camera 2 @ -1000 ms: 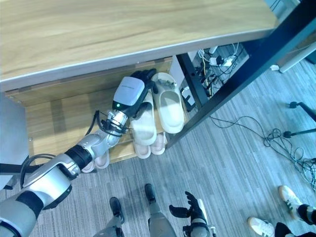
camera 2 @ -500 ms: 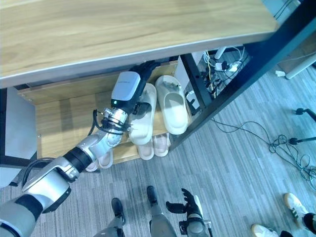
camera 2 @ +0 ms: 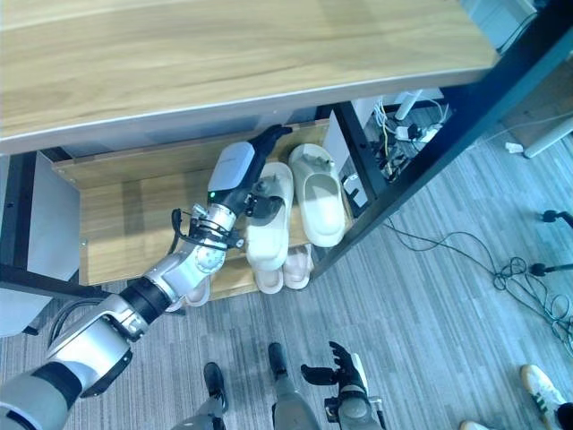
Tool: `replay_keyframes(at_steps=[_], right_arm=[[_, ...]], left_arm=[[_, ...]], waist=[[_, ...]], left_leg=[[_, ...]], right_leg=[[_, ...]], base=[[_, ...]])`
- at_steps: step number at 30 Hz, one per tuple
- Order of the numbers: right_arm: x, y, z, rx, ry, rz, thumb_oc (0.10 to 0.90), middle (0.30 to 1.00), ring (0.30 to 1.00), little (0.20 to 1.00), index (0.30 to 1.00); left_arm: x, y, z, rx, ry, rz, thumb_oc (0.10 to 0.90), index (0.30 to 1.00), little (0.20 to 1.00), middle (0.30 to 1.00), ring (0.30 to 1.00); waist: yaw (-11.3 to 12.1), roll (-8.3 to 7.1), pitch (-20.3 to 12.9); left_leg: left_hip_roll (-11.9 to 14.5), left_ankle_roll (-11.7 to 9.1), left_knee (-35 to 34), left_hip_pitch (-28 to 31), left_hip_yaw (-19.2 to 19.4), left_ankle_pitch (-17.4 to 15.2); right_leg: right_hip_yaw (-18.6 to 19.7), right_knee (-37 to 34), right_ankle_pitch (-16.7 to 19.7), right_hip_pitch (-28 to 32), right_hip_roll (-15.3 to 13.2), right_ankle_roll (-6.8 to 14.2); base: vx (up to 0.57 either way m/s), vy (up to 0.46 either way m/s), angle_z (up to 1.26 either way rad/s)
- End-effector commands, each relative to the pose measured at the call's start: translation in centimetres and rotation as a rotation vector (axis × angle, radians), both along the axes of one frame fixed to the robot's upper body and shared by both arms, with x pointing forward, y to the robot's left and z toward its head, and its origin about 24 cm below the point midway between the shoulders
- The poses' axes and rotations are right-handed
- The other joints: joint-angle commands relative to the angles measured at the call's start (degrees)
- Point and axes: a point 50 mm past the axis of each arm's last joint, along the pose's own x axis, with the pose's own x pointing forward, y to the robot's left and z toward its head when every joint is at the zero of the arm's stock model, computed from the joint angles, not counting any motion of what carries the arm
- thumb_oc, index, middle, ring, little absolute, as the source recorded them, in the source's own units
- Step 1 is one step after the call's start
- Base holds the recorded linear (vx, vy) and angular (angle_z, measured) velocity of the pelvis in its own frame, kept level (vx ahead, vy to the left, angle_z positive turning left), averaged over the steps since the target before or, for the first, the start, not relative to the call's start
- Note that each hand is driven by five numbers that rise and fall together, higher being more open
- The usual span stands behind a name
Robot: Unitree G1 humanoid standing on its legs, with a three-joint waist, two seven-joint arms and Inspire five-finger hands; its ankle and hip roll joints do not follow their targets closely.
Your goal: Arrange the slippers neatly on the shoe rack.
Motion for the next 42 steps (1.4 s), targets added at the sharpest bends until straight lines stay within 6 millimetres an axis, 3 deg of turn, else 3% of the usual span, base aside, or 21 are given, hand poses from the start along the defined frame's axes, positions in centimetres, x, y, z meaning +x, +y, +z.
replay_keyframes(at_steps=[1,9,25,42], right_arm=[[-0.5,-1.6,0.2,-0.017,-0.008,-0.041,0.8,0.9,0.9,0.9,0.9],[-0.8,-1.0,-0.1,0.01,0.011,-0.043,0.8,0.9,0.9,0.9,0.9],[-1.0,-1.0,-0.3,0.02,0.03,-0.03,0.8,0.9,0.9,0.9,0.9],[-1.7,-1.5,-0.4,-0.011,0.045,-0.023,0.8,0.9,0.9,0.9,0.9]], left_arm=[[0.3,-2.2,6.8,-0.13,-0.194,-0.091,0.8,0.9,0.9,0.9,0.9],[0.3,-1.0,6.8,-0.131,-0.203,-0.077,0.8,0.9,0.9,0.9,0.9],[2.0,-1.7,4.6,0.042,-0.111,-0.002,0.8,0.9,0.9,0.9,0.9],[3.3,-1.1,6.0,0.051,-0.113,0.074,0.8,0.9,0.9,0.9,0.9]], waist=[[1.39,-0.14,-1.82],[2.03,-0.4,-2.12],[1.67,-0.91,-2.61],[0.9,-0.67,-3.65]], left_leg=[[-0.48,-2.54,0.15,-0.11,-4.03,-3.64],[-0.47,-2.54,0.15,1.45,-4.32,-3.72],[-0.27,-2.74,0.15,0.96,-4.39,-3.33],[0.41,-2.74,0.15,-0.59,-3.76,-2.95]], right_leg=[[-1.8,0.26,-2.36,-0.07,-1.61,4.95],[-2.32,0.26,-2.88,1.9,-1.51,4.88],[-3.13,0.26,-2.51,1.38,-1.74,4.92],[-2.68,0.26,-2.22,-0.56,-1.51,4.9]], base=[[0.0,0.0,0.0],[0.01,-0.003,0.02],[0.0,-0.001,0.03],[0.0,-0.001,0.0]])
